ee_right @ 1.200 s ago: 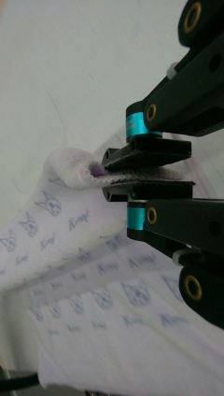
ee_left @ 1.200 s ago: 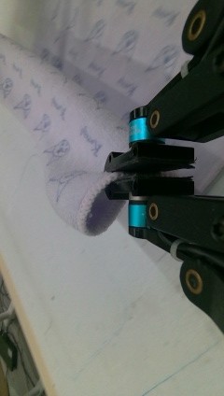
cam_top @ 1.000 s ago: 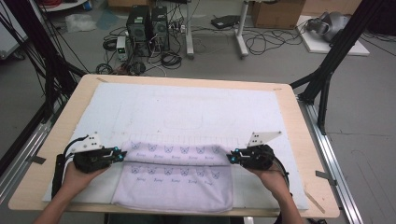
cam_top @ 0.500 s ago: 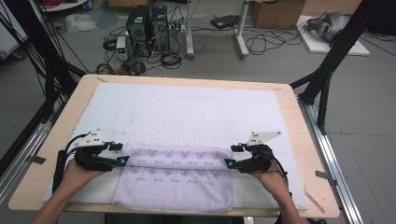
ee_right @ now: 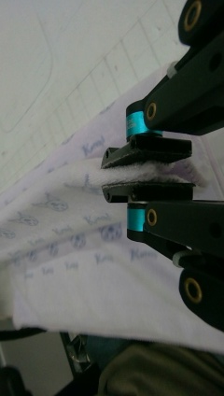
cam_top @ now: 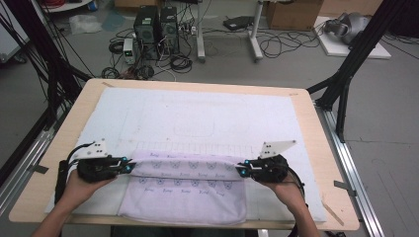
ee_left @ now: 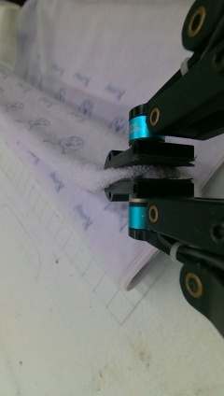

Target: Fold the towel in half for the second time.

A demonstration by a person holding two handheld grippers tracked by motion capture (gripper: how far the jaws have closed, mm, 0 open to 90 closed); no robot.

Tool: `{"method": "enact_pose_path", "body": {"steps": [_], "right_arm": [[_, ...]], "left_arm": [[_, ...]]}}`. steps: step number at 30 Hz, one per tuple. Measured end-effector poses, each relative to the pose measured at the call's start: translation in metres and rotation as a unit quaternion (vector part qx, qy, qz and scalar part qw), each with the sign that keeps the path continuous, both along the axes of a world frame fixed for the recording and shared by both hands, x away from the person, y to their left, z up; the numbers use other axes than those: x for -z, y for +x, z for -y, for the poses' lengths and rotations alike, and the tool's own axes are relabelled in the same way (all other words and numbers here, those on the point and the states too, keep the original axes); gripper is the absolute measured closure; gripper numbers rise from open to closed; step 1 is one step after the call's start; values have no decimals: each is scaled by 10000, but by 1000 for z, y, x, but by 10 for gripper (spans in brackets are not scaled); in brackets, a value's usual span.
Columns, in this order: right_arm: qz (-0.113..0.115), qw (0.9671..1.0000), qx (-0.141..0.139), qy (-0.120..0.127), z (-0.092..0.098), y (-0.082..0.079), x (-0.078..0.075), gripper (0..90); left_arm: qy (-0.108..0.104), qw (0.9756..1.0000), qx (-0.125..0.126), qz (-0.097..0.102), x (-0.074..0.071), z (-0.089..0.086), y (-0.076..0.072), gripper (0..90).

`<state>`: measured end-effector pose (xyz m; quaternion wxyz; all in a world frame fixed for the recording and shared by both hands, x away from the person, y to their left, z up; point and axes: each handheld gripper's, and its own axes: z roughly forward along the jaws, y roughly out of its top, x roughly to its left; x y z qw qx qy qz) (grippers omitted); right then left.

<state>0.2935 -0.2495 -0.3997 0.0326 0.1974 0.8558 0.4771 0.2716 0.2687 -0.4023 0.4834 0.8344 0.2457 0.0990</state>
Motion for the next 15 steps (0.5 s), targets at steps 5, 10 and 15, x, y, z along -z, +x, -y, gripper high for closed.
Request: {"method": "enact_pose_path", "body": {"steps": [5, 10, 15], "right_arm": [[52, 9990, -385, 224, 6, -47, -1, 682], [96, 9996, -122, 216, 14, -54, -1, 625], [99, 9998, -167, 56, -1, -41, 5, 631]], "left_arm": [[137, 9999, 39, -15, 2, -11, -44, 606], [244, 9997, -6, -13, 4, -10, -45, 521], [250, 9995, 144, -82, 9, 5, -38, 569]]}}
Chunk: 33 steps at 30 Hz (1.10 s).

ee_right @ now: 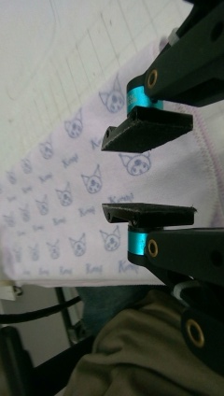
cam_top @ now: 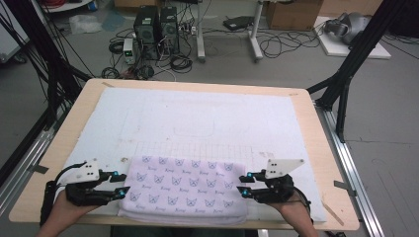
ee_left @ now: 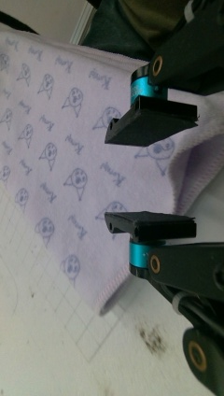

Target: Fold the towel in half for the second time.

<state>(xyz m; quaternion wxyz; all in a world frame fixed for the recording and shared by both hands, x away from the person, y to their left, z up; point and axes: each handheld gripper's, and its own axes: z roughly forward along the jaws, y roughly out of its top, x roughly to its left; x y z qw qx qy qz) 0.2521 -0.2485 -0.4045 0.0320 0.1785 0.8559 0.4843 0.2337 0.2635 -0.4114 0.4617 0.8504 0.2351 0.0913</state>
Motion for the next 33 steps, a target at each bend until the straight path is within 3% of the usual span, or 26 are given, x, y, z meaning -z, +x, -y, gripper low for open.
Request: {"method": "enact_pose_path", "body": {"steps": [8, 14, 18, 22, 26, 33], "right_arm": [[-206, 9983, -360, -401, -17, -9, 24, 631], [-272, 9974, -414, -532, -17, -16, 30, 613], [-226, 9981, -255, -521, -13, -13, 29, 573], [-223, 9987, 140, -425, -9, 9, 22, 530], [-180, 9975, 569, -367, -6, 38, 19, 475], [-233, 9939, 838, -677, -11, 71, 23, 405]], "left_arm": [[436, 9985, 257, -230, 23, 10, -12, 592], [480, 9983, 238, -242, 27, 6, -17, 588], [486, 9986, 154, -151, 20, 4, -15, 549], [348, 9993, -99, 31, 8, 3, 5, 537], [301, 9983, -466, 163, 2, 6, 34, 531], [571, 9945, -856, -177, 19, 17, 79, 452]]}}
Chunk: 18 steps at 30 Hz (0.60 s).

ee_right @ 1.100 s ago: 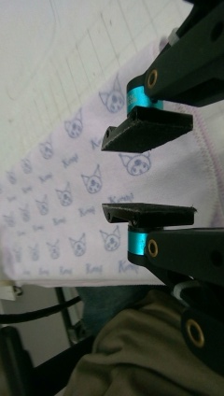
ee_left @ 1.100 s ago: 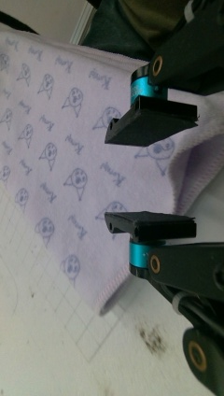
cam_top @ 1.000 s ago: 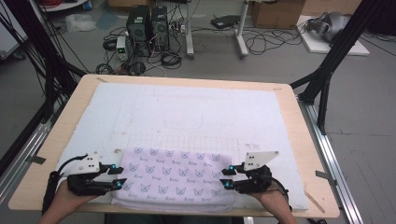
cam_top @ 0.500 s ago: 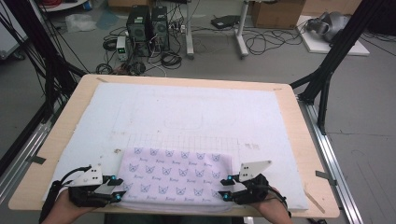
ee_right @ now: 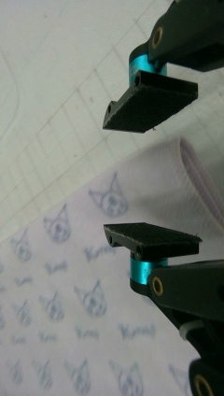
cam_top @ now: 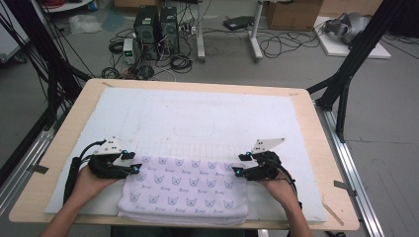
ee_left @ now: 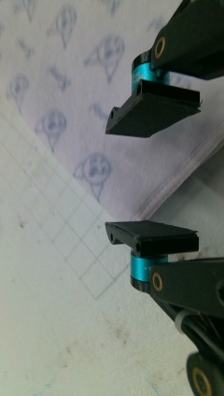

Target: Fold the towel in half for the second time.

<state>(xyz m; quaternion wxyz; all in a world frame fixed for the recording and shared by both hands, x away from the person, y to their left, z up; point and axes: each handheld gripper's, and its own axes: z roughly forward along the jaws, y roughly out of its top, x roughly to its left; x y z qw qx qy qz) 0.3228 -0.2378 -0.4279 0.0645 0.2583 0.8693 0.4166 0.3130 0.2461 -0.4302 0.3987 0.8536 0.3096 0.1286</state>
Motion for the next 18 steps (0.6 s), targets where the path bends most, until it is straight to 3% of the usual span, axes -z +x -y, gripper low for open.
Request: {"method": "enact_pose_path", "body": {"steps": [3, 5, 9, 13, 16, 18], "right_arm": [[-244, 9997, 45, -83, 2, 8, 10, 388], [-329, 9994, -14, -58, 1, 9, 14, 405], [-416, 9988, -253, 44, -1, 6, 18, 577], [-436, 9982, -404, 99, -1, 4, 16, 768], [-330, 9985, -429, 3, -2, 4, 11, 803], [-247, 9988, -408, -47, -3, 8, 5, 811]], "left_arm": [[37, 9998, -54, -213, 9, 1, 7, 420], [-83, 9995, -110, -270, 12, 0, 6, 426], [-212, 9991, -114, -349, 13, -2, 4, 523], [-197, 9995, -65, -255, 9, 0, 1, 700], [-181, 9997, -109, -128, 5, 3, 1, 798], [-184, 9997, -169, -32, 0, 5, 4, 809]]}}
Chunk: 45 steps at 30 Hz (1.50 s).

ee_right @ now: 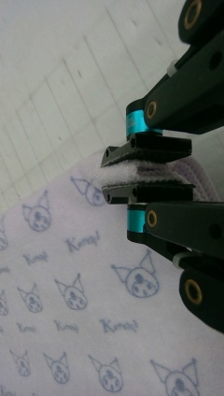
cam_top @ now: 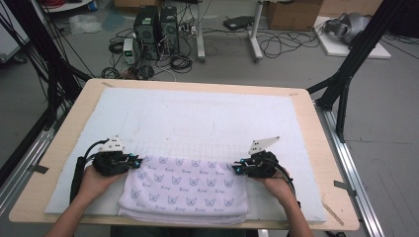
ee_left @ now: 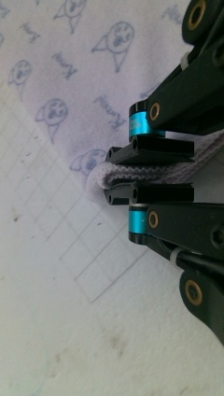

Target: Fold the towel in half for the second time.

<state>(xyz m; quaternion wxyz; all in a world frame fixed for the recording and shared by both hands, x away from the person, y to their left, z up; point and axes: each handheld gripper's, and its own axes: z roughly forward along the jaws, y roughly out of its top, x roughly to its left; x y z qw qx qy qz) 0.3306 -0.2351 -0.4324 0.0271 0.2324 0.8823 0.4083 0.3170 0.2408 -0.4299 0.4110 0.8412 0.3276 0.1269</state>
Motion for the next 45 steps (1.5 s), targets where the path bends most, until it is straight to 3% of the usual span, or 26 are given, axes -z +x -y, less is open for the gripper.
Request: {"method": "enact_pose_path", "body": {"steps": [5, 9, 14, 16, 17, 19, 20, 22, 24, 30, 32, 38, 40, 43, 45], "right_arm": [[226, 9994, 246, -35, 2, 23, -22, 815], [336, 9979, 560, -47, 8, 55, -35, 816], [508, 9943, 931, 44, 13, 97, -54, 801], [652, 9909, 1180, 25, 12, 109, -57, 623], [579, 9885, 1395, -1, 13, 117, -55, 569], [346, 9879, 1503, 132, 17, 121, -48, 505], [212, 9892, 1441, 146, 17, 121, -44, 501], [241, 9916, 1272, 36, 15, 112, -36, 500], [225, 9931, 1150, -22, 12, 103, -30, 505], [247, 9961, 843, -93, 2, 77, -21, 521], [281, 9965, 779, -78, -2, 71, -18, 525], [119, 9972, 715, -158, -2, 56, -4, 539], [-8, 9974, 661, -269, 0, 53, -1, 539], [212, 9972, 676, -220, 5, 45, -1, 555], [168, 9973, 696, -163, 8, 42, 0, 554]], "left_arm": [[-34, 9988, -316, 361, -19, 6, 20, 816], [-85, 9964, -612, 579, -38, 10, 49, 818], [65, 9936, -773, 826, -59, 21, 91, 817], [81, 9931, -901, 744, -58, 19, 106, 733], [22, 9930, -1018, 590, -55, 16, 111, 635], [16, 9936, -1091, 300, -47, 9, 114, 562], [24, 9942, -1050, 239, -44, 6, 112, 533], [-8, 9944, -1002, 332, -37, 1, 103, 543], [-84, 9957, -887, 235, -31, -3, 95, 545], [-171, 9990, -252, 323, -16, 1, 63, 622], [-133, 9995, -125, 263, -11, 1, 56, 638], [107, 9998, -175, -9, 9, -11, 47, 655], [22, 9997, -228, -4, 11, -15, 43, 655], [75, 9997, -216, 12, 9, -19, 40, 651], [-13, 9997, -223, 52, 6, -21, 38, 639]]}}
